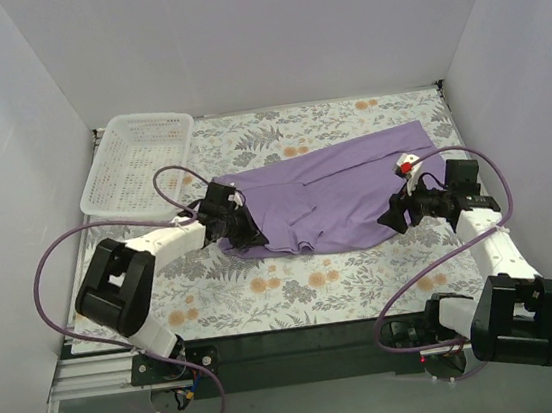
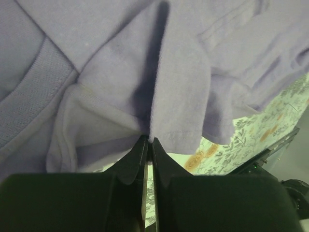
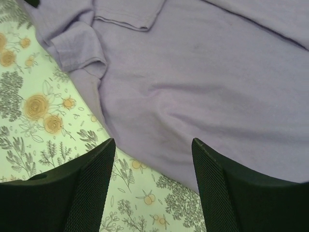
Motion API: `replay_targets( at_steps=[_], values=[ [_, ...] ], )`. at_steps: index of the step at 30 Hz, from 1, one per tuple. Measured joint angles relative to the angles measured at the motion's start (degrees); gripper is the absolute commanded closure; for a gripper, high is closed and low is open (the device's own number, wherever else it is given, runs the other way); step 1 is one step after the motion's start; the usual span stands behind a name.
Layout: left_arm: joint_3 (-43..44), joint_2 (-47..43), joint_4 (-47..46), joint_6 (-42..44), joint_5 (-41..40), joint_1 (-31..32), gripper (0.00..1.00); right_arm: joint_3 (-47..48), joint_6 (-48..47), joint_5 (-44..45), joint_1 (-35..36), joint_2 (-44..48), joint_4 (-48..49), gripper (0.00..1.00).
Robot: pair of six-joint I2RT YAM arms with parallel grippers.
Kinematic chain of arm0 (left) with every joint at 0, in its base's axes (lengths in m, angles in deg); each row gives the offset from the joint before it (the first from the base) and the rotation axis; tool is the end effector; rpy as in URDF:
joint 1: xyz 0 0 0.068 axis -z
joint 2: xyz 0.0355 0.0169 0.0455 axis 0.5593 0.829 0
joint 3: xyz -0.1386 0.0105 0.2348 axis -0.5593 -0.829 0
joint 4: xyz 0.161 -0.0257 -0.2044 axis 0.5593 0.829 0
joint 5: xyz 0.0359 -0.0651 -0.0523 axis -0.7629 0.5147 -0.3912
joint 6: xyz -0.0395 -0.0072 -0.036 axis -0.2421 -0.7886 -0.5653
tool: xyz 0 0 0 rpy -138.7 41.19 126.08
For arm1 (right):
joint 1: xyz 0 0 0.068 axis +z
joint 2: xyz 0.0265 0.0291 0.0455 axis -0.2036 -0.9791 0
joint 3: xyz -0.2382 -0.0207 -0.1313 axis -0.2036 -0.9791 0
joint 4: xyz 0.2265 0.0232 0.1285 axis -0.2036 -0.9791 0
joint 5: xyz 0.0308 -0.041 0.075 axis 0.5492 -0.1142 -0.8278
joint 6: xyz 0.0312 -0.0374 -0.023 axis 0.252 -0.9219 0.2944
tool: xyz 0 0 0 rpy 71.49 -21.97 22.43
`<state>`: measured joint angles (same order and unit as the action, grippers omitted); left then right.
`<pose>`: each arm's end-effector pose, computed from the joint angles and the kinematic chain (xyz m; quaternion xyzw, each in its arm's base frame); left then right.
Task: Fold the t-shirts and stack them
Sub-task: Fold the tshirt
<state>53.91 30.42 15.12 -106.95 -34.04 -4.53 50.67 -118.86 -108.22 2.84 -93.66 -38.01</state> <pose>0.2626 -0.1612 0.1565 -0.3848 0.8705 -0.3060 0.0248 0.2178 -0.0065 0.2258 -0.3467 0.7842 0.2359 0.4573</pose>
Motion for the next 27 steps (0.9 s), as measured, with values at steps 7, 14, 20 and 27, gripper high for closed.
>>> replay_targets(
  at_steps=[7, 14, 20, 27],
  values=[
    [-1.5, -7.8, -0.4, 0.0, 3.4, 0.0, 1.00, 1.9, -0.6, 15.0, -3.0, -0.1, -2.6, 0.28],
    [-5.6, -13.2, -1.1, -0.2, 8.0, 0.0, 1.00, 7.9, -3.2, 24.6, -17.2, -9.1, -3.7, 0.32],
    [-6.4, -15.1, -0.9, -0.5, 9.6, 0.0, 1.00, 14.8, -1.4, 27.7, -20.6, -20.5, -4.8, 0.41],
    [-6.5, -15.8, -0.9, -1.5, 10.8, 0.0, 1.00, 20.5, 3.4, 27.0, -20.6, -28.3, -4.4, 0.42]
  ],
)
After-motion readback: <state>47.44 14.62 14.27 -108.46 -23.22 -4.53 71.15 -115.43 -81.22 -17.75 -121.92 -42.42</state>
